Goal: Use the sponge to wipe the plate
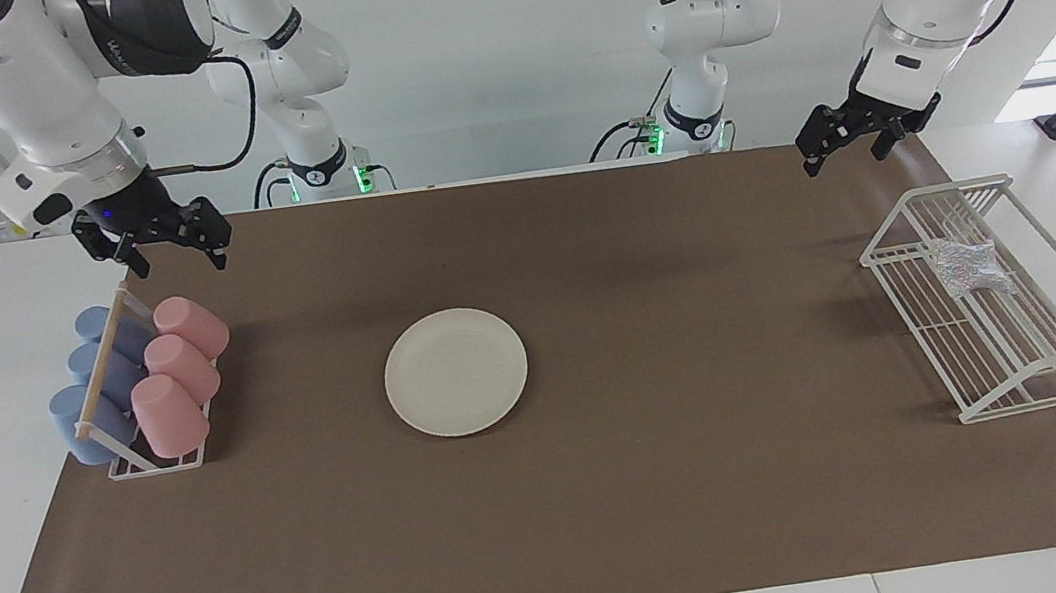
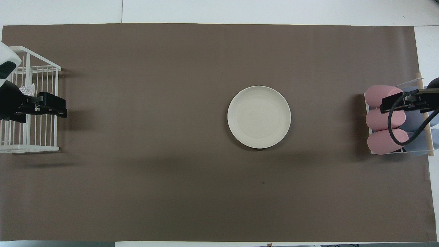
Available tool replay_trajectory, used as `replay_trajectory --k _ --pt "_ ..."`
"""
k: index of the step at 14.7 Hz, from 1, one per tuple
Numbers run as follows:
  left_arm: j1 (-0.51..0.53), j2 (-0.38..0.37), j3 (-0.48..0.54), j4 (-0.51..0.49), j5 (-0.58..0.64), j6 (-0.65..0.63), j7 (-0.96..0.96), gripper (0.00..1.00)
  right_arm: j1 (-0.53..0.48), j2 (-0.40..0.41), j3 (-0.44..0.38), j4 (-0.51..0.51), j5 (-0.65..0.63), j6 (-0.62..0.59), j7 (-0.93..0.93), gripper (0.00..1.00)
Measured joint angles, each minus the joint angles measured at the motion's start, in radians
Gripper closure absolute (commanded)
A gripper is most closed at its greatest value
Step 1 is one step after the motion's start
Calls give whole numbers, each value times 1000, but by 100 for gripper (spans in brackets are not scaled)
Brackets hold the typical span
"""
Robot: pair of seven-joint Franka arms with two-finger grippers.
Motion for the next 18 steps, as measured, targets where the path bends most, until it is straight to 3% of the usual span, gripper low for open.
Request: replay_trajectory --k 4,9,12,16,17,18 --pt "-24 46 -8 -37 185 43 -10 0 0 0 0 0 0 0 0 0" --pt "-71 204 -11 -47 509 108 -24 0 0 0 0 0 0 0 21 0" --pt "-63 254 -4 -82 683 165 -25 0 0 0 0 0 0 0 70 0" --pt "-53 316 0 -98 825 189 -27 0 0 0 0 0 0 -13 159 0" --pt "-48 330 1 -98 836 191 -31 3 0 0 0 0 0 -13 177 0" --pt "-45 342 2 -98 841 192 -36 19 -1 0 0 0 0 -14 196 0"
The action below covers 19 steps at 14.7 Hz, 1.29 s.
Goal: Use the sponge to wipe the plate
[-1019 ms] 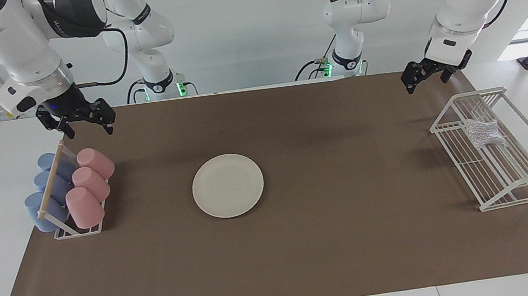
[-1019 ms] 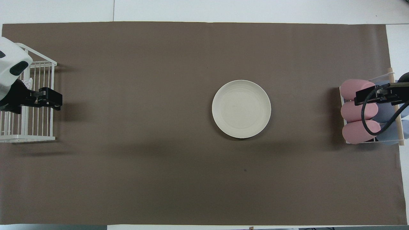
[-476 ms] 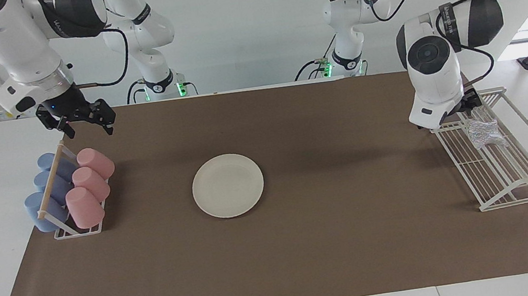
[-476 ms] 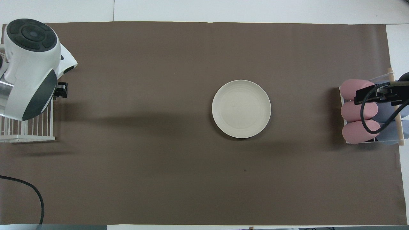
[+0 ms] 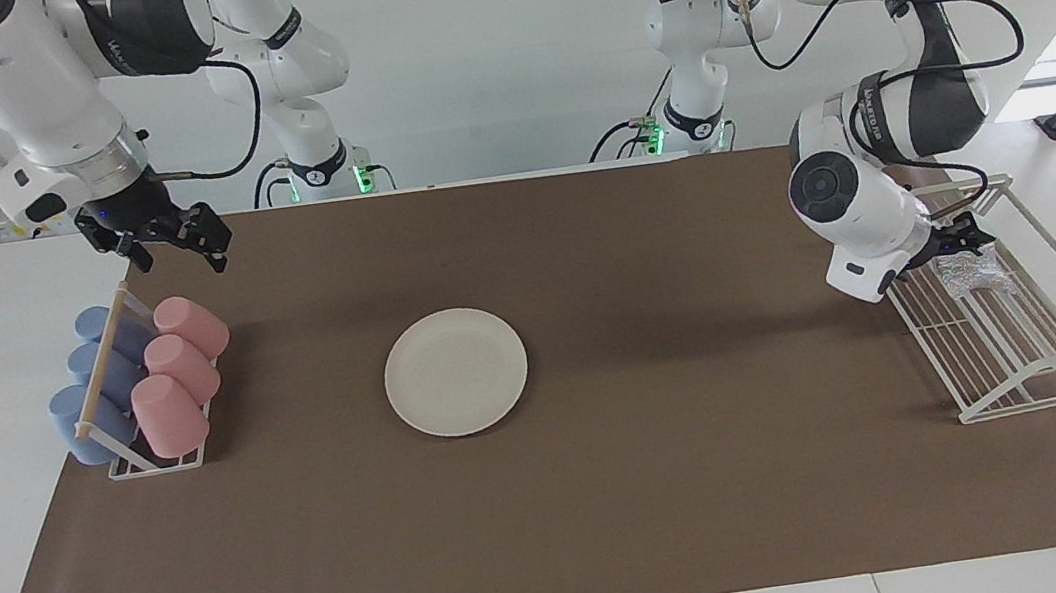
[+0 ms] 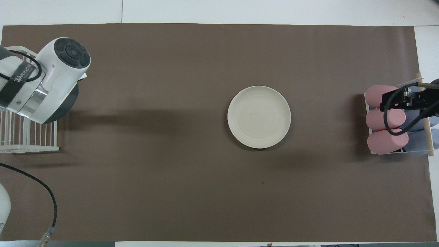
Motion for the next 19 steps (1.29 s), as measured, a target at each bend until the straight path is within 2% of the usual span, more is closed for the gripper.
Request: replay_trajectory --k 1,2,3,12,19 --pt "3 8 0 0 3 0 -4 41 -1 0 0 0 0 0 22 0" --pt "4 11 0 0 4 0 -7 79 -2 0 -1 0 0 -1 50 0" --pt "5 12 0 0 4 -1 -9 100 -2 0 -1 0 0 -4 88 0" --pt "6 9 0 6 7 -7 -74 100 25 -21 7 2 30 -98 597 0" --pt "1 -16 -13 74 5 -81 -76 100 27 -27 110 9 80 -133 1035 0"
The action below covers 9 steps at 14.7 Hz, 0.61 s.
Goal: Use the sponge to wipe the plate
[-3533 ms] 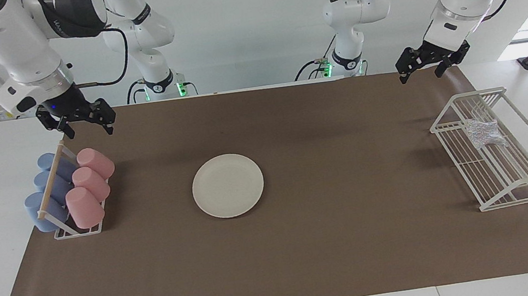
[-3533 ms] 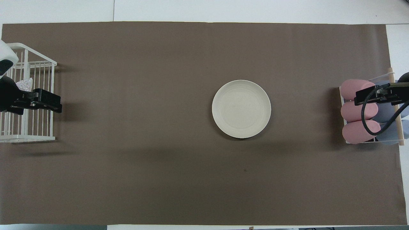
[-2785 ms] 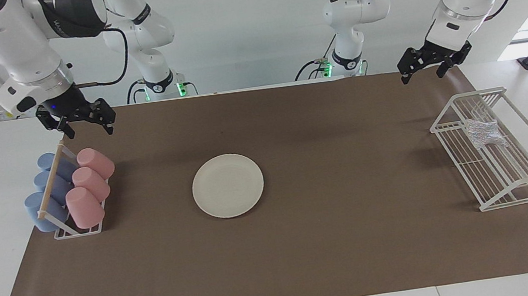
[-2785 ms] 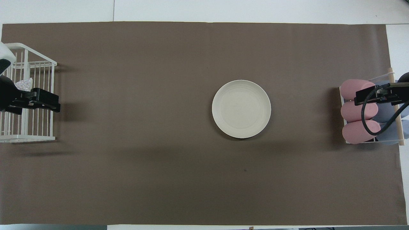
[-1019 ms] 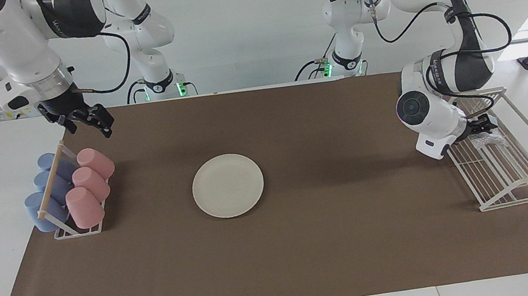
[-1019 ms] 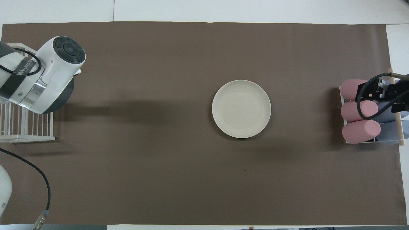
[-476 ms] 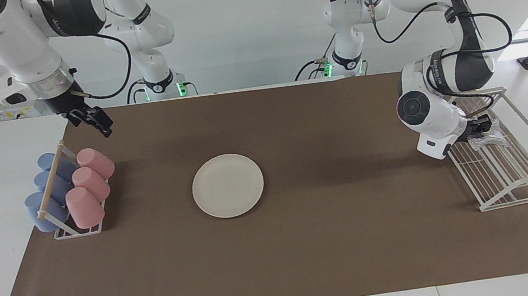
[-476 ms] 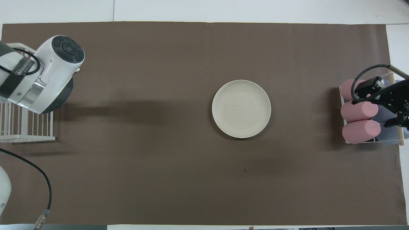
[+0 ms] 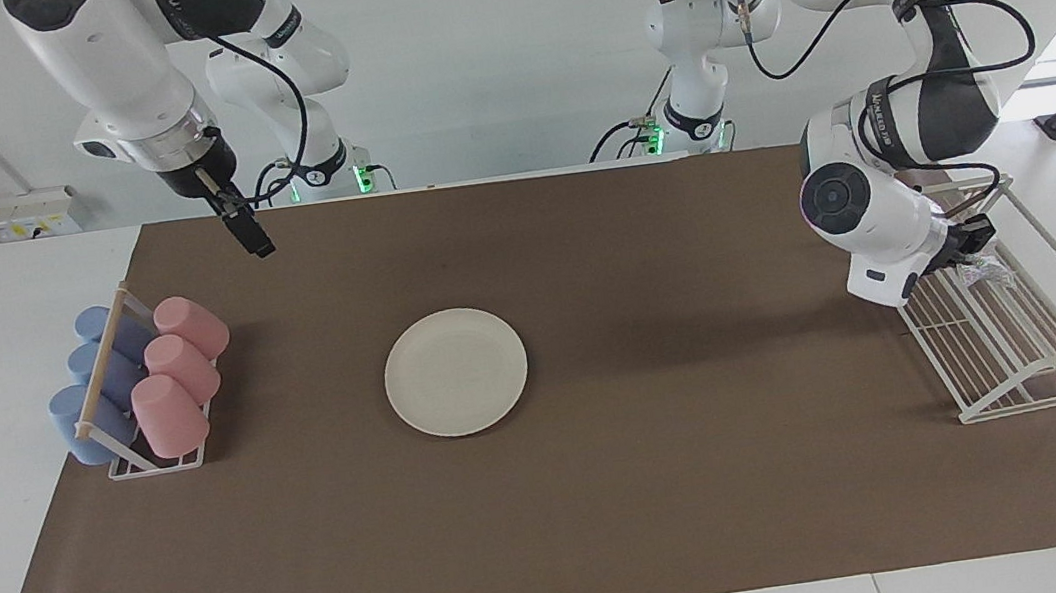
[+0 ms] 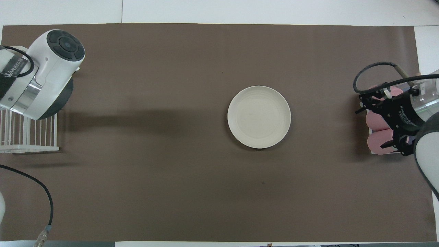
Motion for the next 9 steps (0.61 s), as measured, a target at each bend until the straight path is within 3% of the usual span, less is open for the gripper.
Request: replay_trajectory --k 3,6,9 --pt "-25 -21 -21 101 -102 -123 0 100 0 -1 20 0 50 0 143 0" --pt "-39 -31 -25 214 -364 -198 0 100 14 -3 27 0 74 0 227 0" --pt "-30 -35 -6 264 -673 -219 -20 100 40 -7 28 0 75 -5 233 0"
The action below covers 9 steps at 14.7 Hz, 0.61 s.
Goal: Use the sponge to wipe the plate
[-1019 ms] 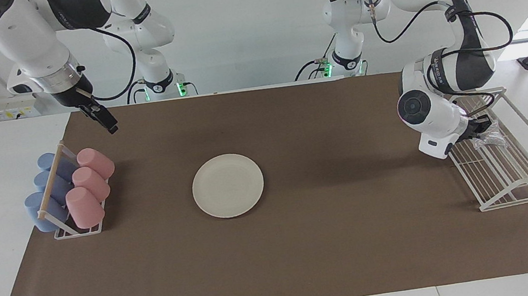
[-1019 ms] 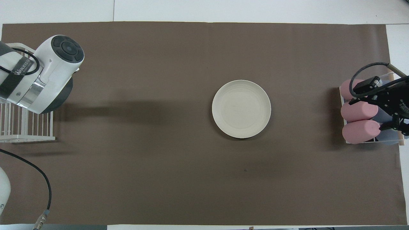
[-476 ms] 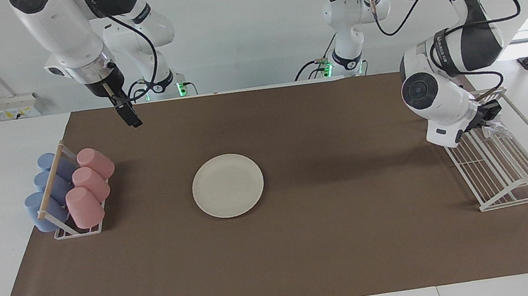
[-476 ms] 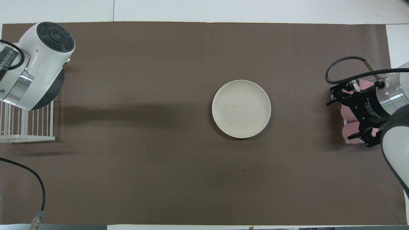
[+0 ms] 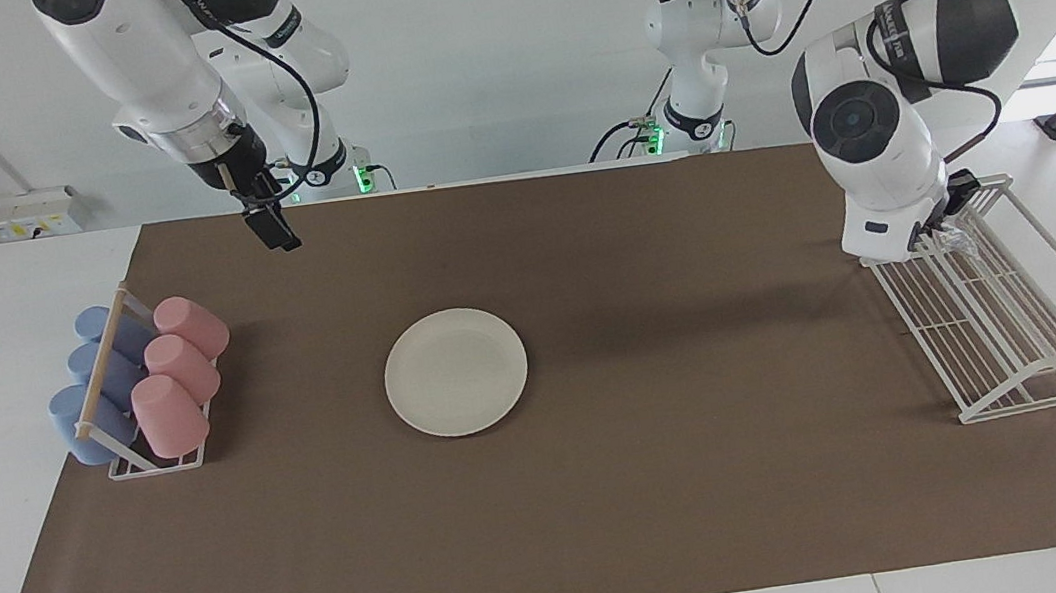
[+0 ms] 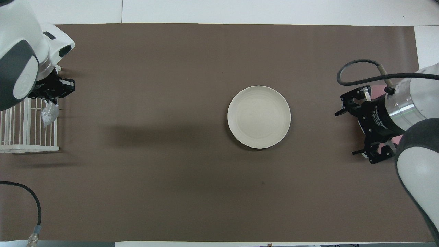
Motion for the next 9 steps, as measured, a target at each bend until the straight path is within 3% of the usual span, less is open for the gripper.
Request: replay_trajectory --k 6,9 --pt "95 -17 13 3 -604 20 -124 100 28 -3 1 -4 1 -6 11 0" --pt "125 -53 13 -98 -866 71 -123 100 85 -4 1 -7 3 -4 130 0"
